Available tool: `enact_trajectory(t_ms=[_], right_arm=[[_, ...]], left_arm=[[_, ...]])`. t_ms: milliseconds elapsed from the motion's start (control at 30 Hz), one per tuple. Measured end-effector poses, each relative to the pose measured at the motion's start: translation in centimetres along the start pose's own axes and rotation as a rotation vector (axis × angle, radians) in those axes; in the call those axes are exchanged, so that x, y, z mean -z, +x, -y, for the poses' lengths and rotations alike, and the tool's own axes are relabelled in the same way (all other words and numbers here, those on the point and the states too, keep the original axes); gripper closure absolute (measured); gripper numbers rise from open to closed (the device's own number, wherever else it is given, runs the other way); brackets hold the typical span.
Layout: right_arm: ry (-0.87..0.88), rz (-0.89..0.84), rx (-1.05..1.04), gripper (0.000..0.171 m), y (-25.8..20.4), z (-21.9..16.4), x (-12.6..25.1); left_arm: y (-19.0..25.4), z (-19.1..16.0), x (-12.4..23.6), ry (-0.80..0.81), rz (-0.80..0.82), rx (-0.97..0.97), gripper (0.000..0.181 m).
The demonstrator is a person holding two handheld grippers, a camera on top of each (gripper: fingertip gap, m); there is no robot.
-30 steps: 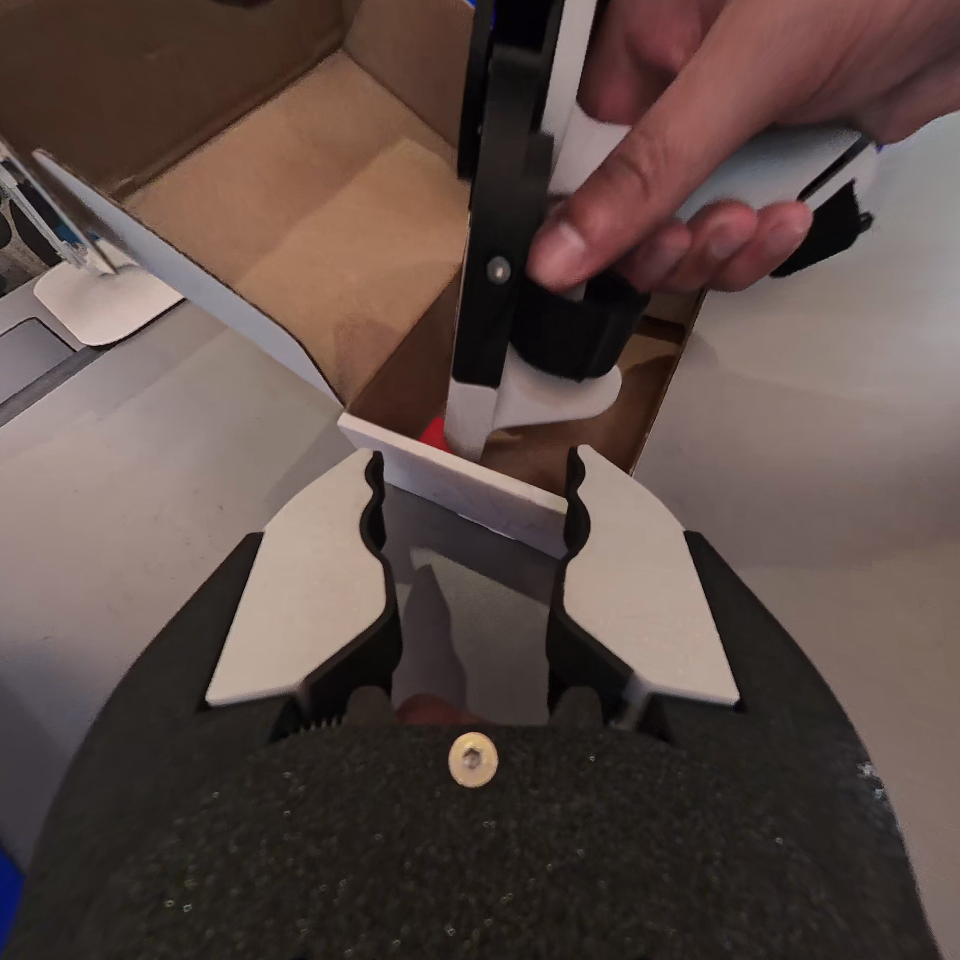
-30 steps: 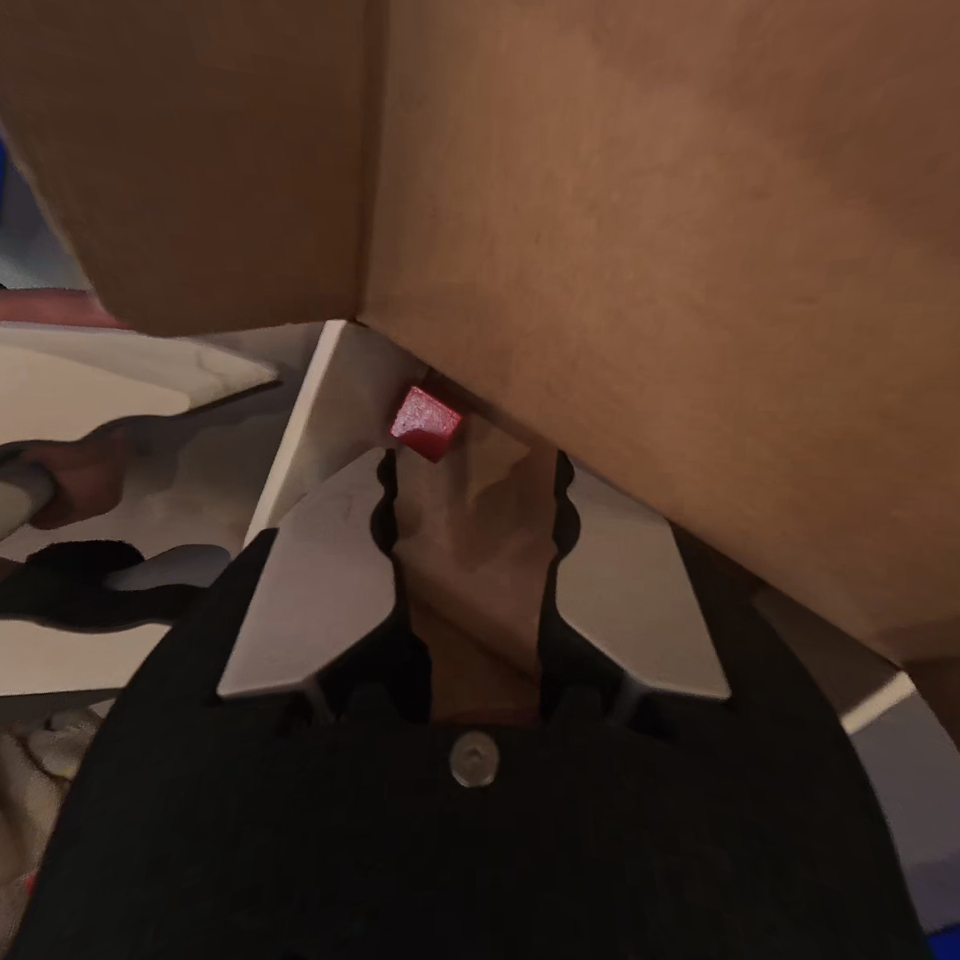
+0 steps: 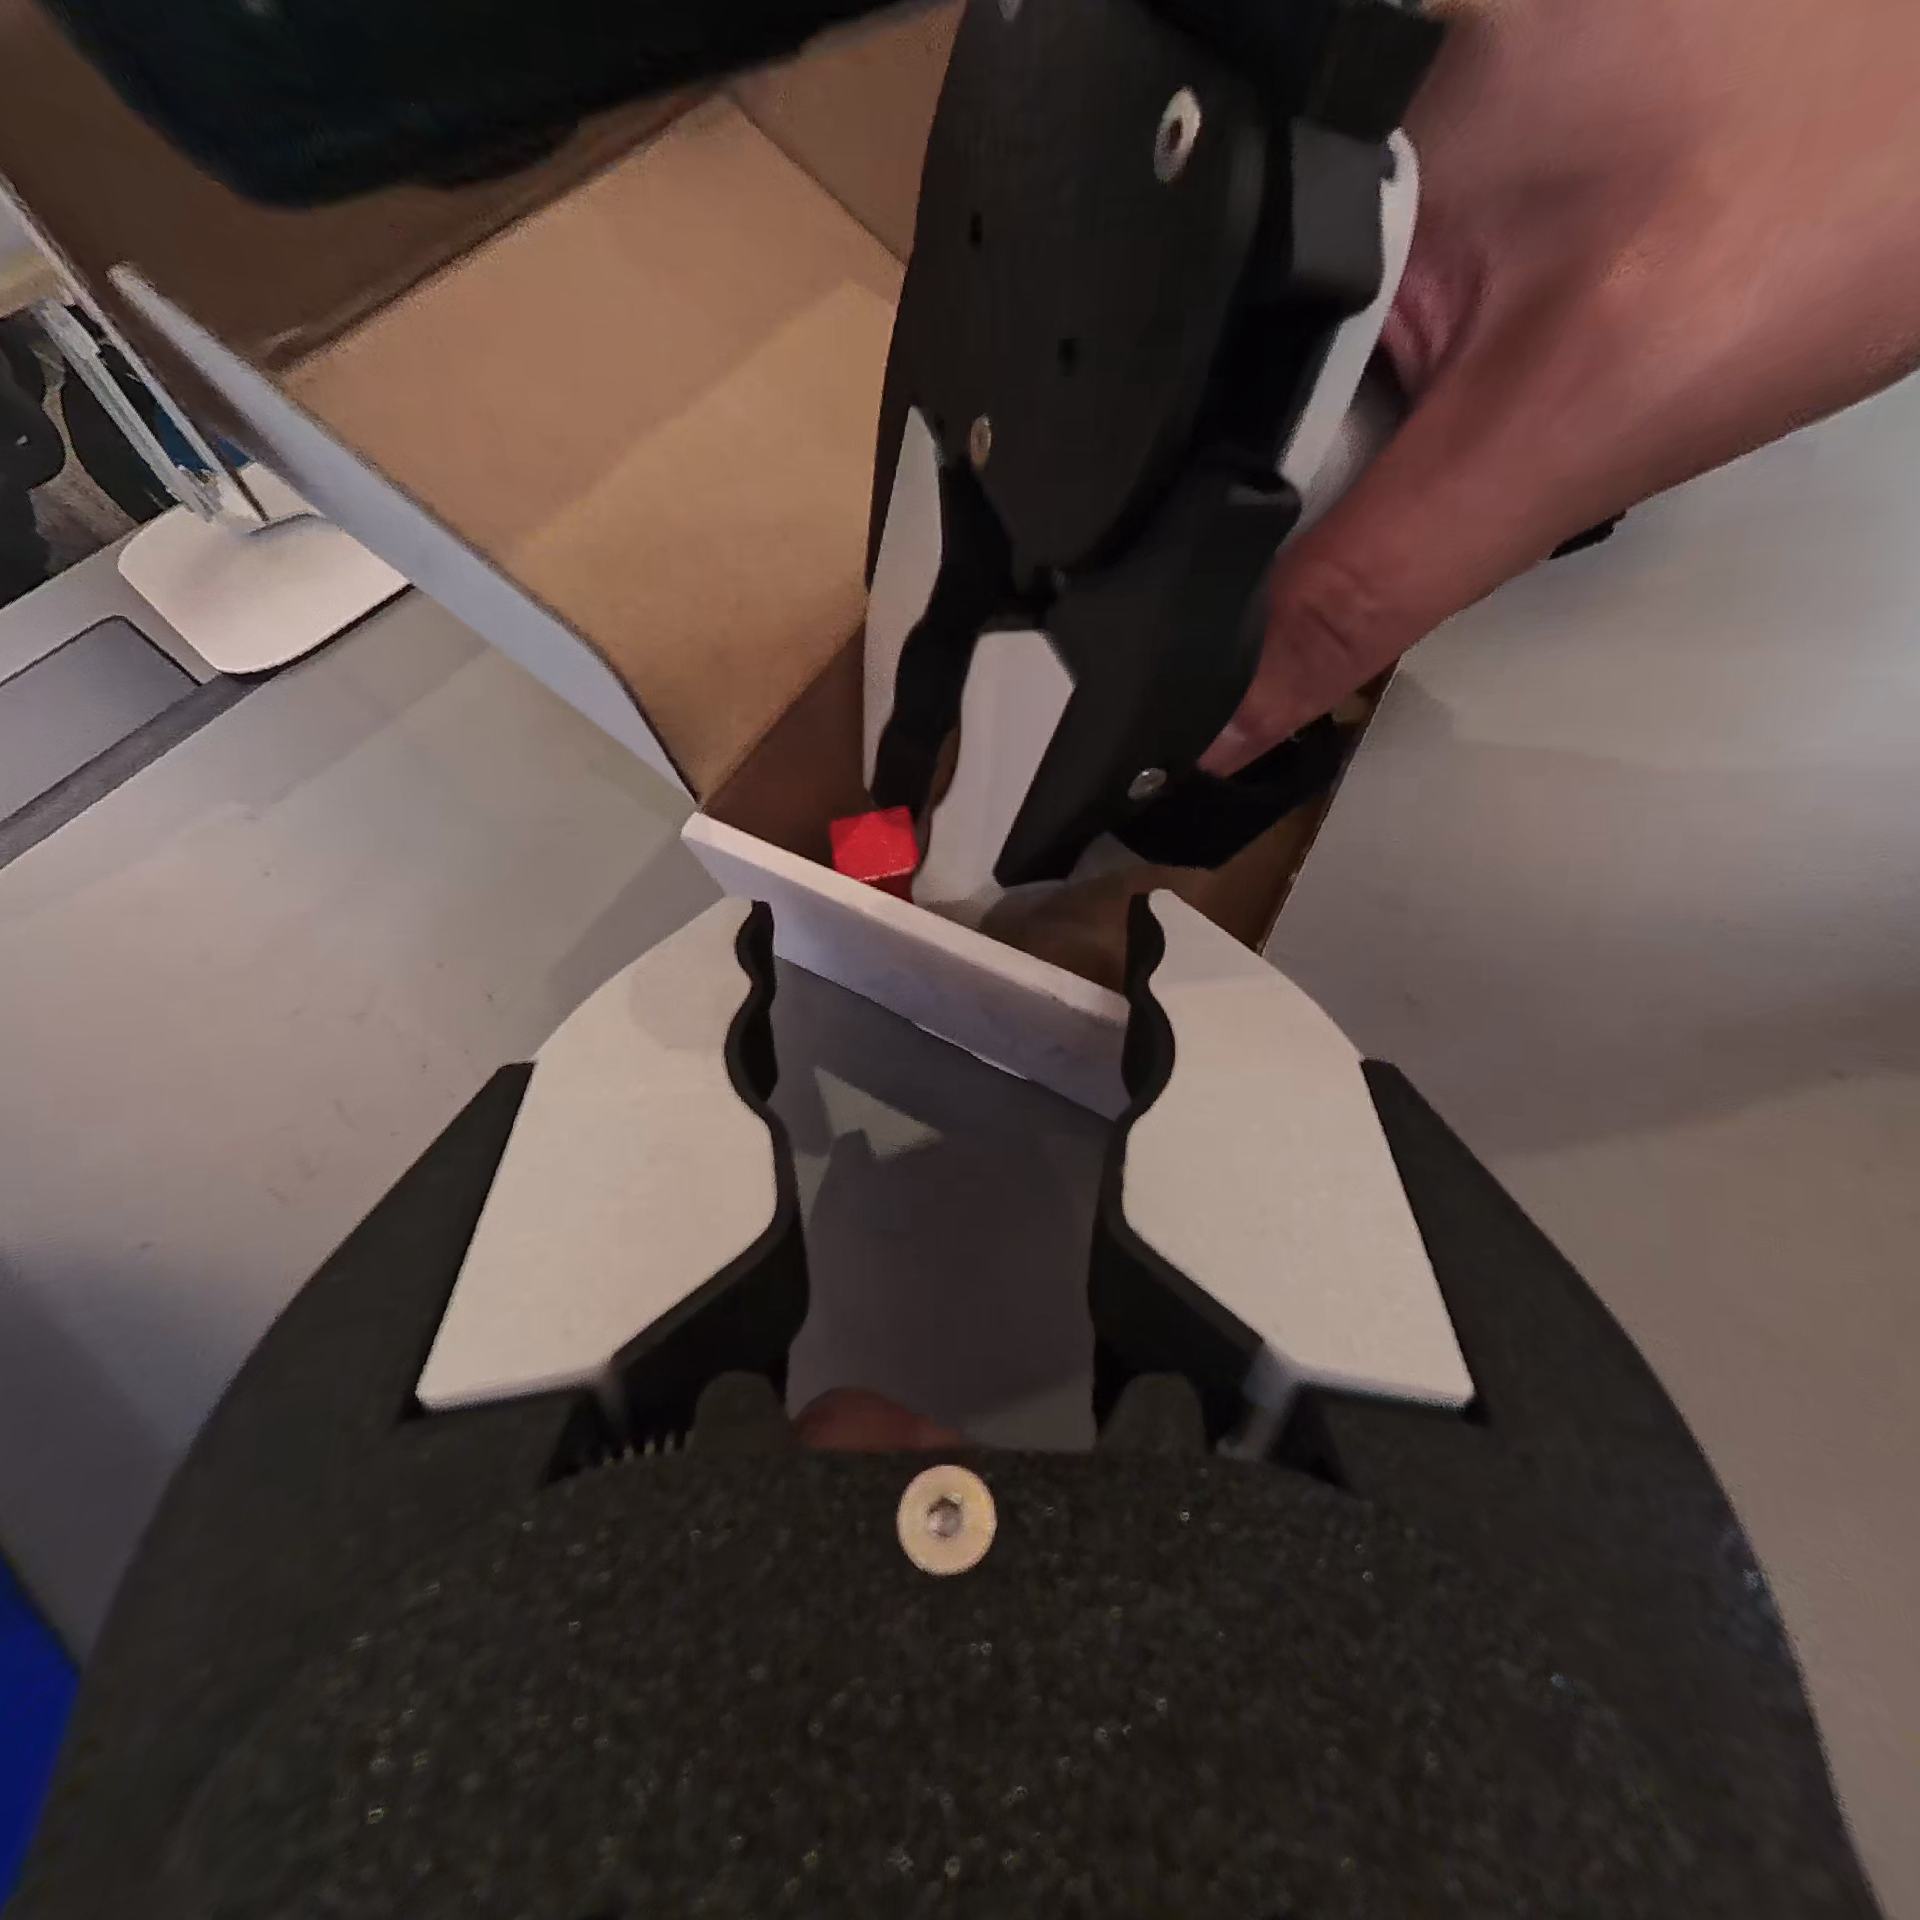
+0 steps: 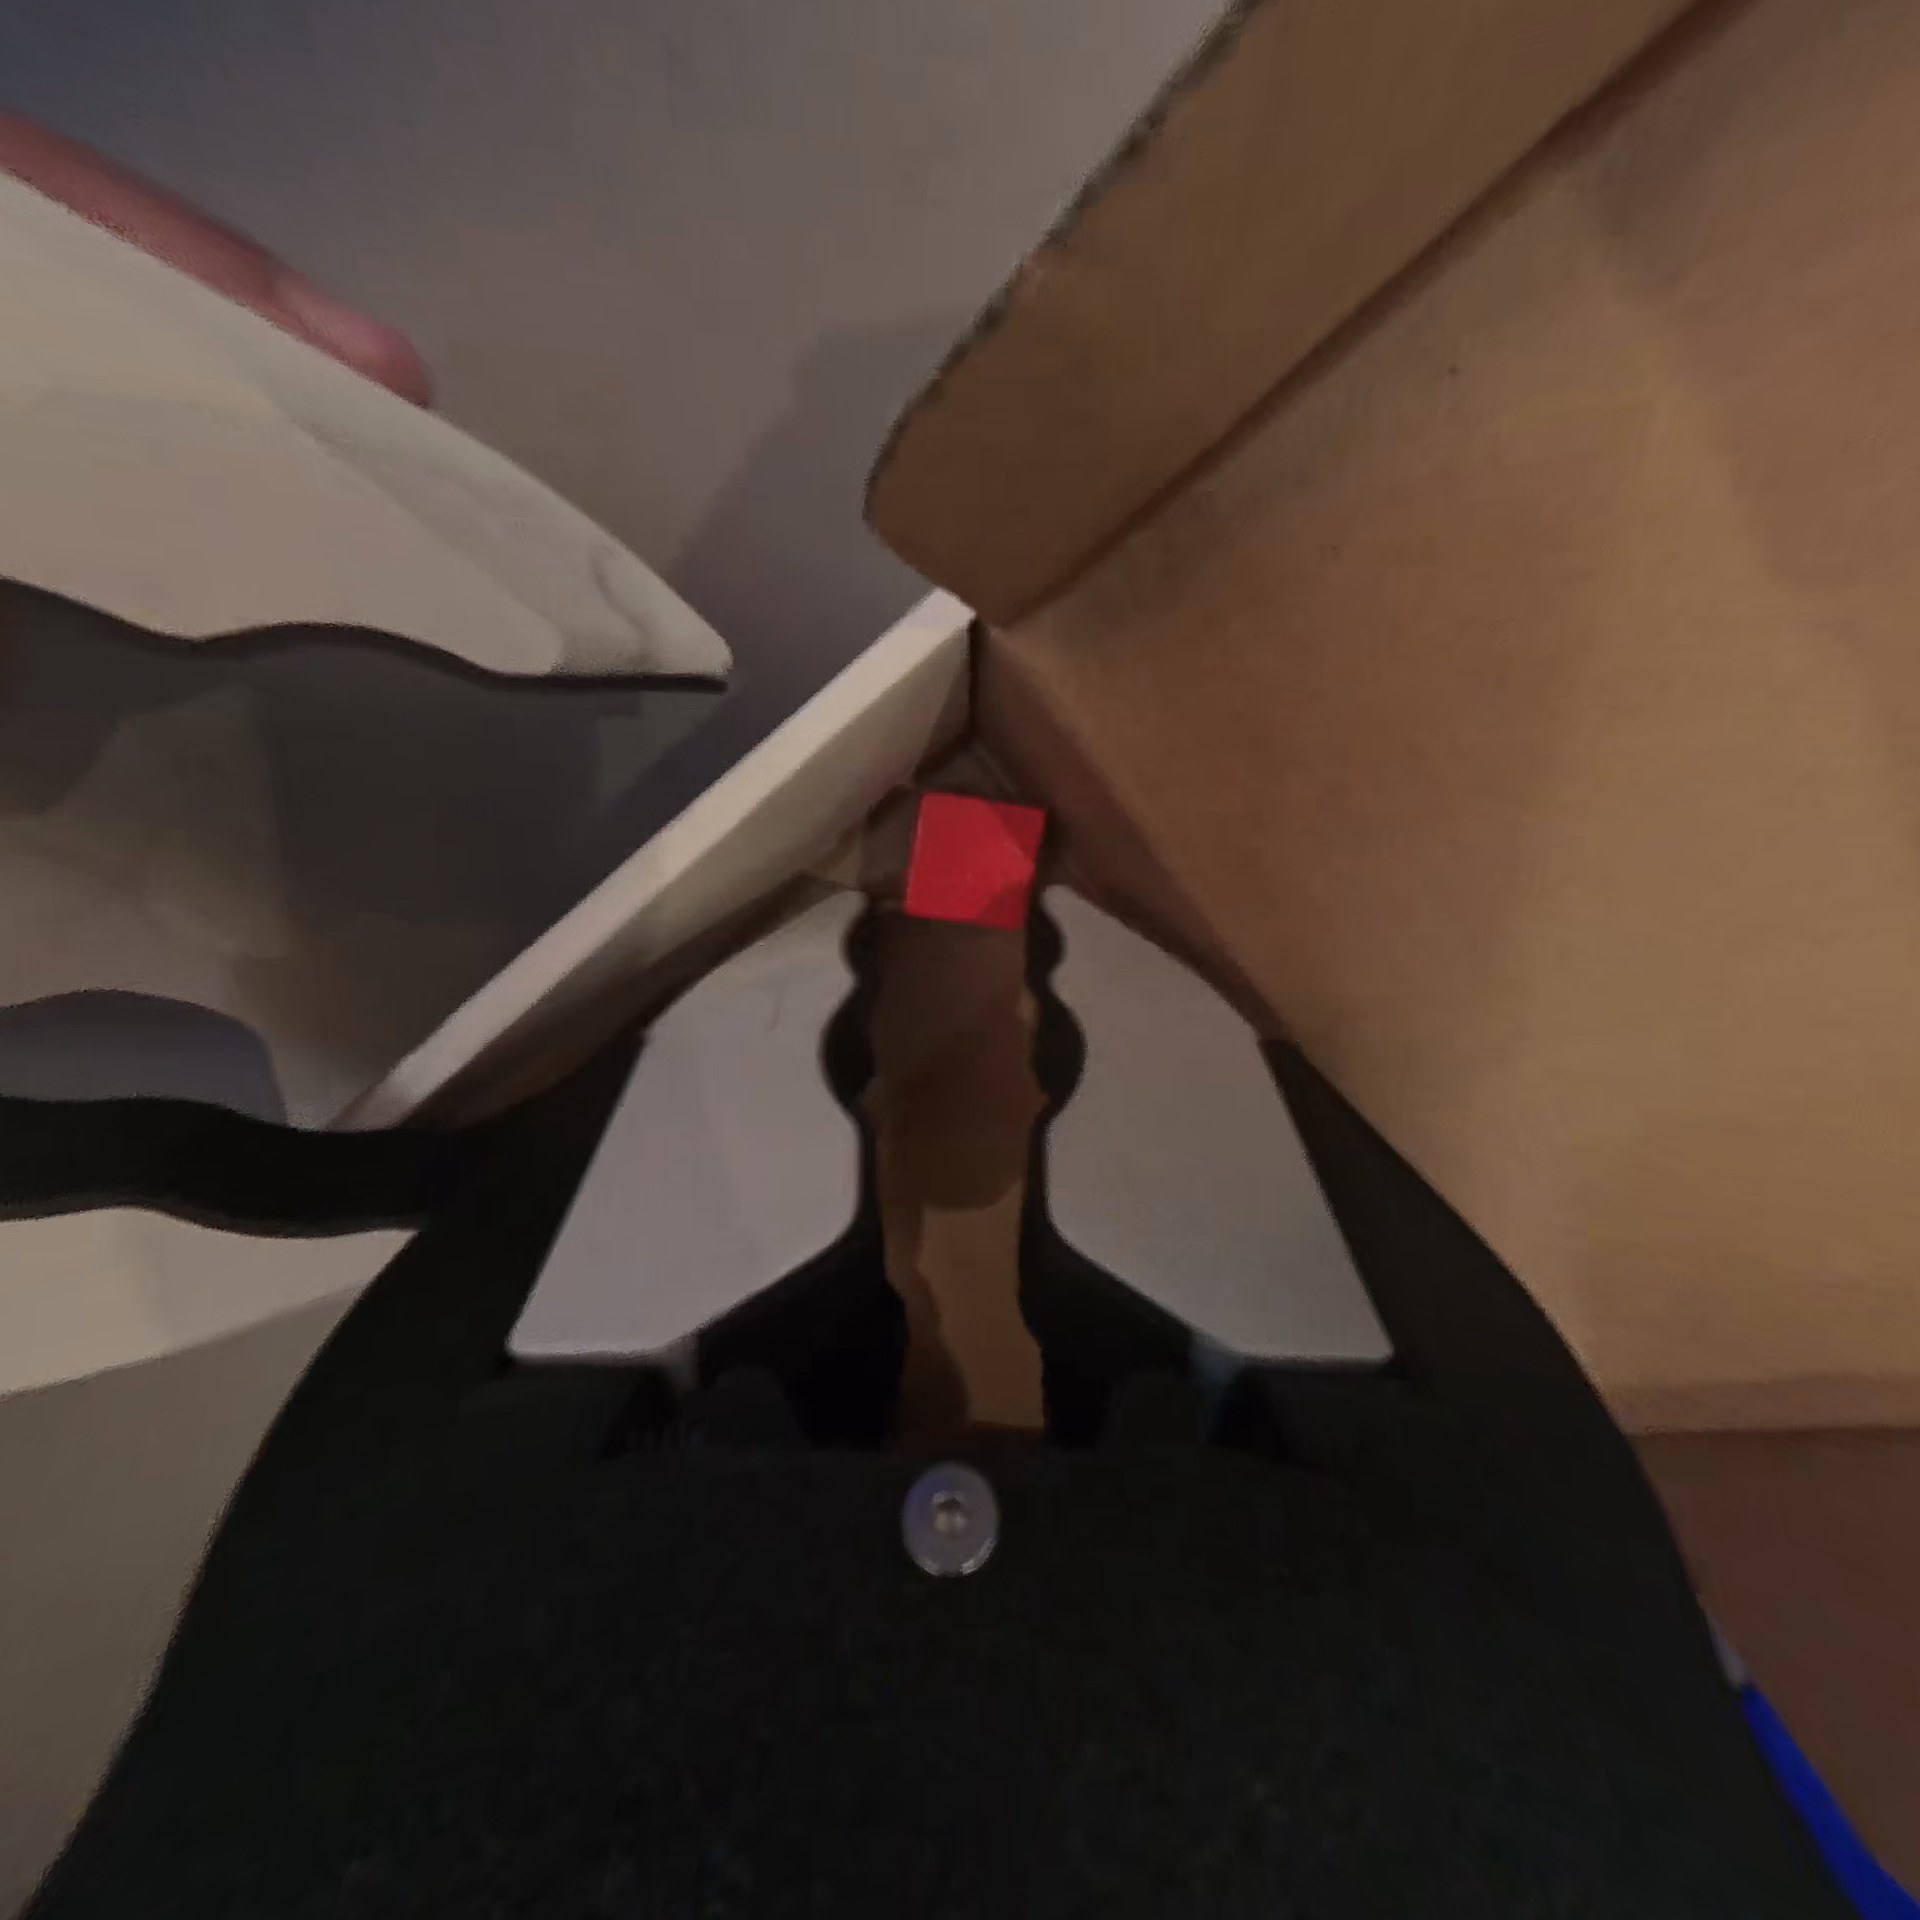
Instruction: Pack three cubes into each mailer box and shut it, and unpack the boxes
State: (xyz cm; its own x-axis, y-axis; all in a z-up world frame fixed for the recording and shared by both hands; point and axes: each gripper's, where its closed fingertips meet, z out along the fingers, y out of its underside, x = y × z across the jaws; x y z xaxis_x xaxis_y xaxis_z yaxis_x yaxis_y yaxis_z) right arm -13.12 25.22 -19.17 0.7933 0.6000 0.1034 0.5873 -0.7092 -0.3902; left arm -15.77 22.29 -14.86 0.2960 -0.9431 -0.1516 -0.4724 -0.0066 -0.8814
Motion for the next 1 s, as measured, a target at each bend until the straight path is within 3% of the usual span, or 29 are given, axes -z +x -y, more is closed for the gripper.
enact_trajectory(t_ms=[200, 300, 400, 500, 567, 667, 733, 800, 1000], right_arm=[[0.019, -0.029, 0.031, 0.150, 0.3, 0.1, 1.5], [0.109, -0.094, 0.038, 0.150, 1.1, 0.3, 6.3], [0.239, -0.222, -0.011, 0.150, 4.0, -0.9, 14.0], [0.299, -0.374, -0.179, 0.150, 10.3, -6.2, 21.8], [0.242, -0.436, -0.375, 0.150, 15.2, -12.8, 24.6], [-0.070, -0.453, -0.605, 0.150, 20.2, -25.5, 23.8], [-0.171, -0.239, -0.718, 0.150, 19.8, -30.0, 20.2], [-0.283, -0.095, -0.734, 0.149, 18.7, -32.7, 17.0], [-0.456, -0.061, -0.557, 0.149, 18.2, -34.5, 13.9]], left_arm=[[-0.2, -0.1, 0.1, -0.002, 0.007, -0.003, 0.114], [-0.5, -0.2, 0.1, -0.005, 0.016, -0.001, 0.114], [-0.8, -0.3, 0.2, -0.007, 0.023, -0.002, 0.114], [-0.9, -0.3, 0.3, -0.008, 0.029, -0.011, 0.113], [-0.9, -0.3, 0.3, -0.008, 0.030, -0.013, 0.114], [-0.9, -0.3, 0.3, -0.008, 0.029, -0.011, 0.114], [-0.9, -0.3, 0.3, -0.013, 0.026, 0.000, 0.114], [-0.6, -0.3, 0.4, -0.018, 0.013, 0.012, 0.114], [-0.2, -0.2, 0.6, -0.018, -0.035, 0.060, 0.112]])
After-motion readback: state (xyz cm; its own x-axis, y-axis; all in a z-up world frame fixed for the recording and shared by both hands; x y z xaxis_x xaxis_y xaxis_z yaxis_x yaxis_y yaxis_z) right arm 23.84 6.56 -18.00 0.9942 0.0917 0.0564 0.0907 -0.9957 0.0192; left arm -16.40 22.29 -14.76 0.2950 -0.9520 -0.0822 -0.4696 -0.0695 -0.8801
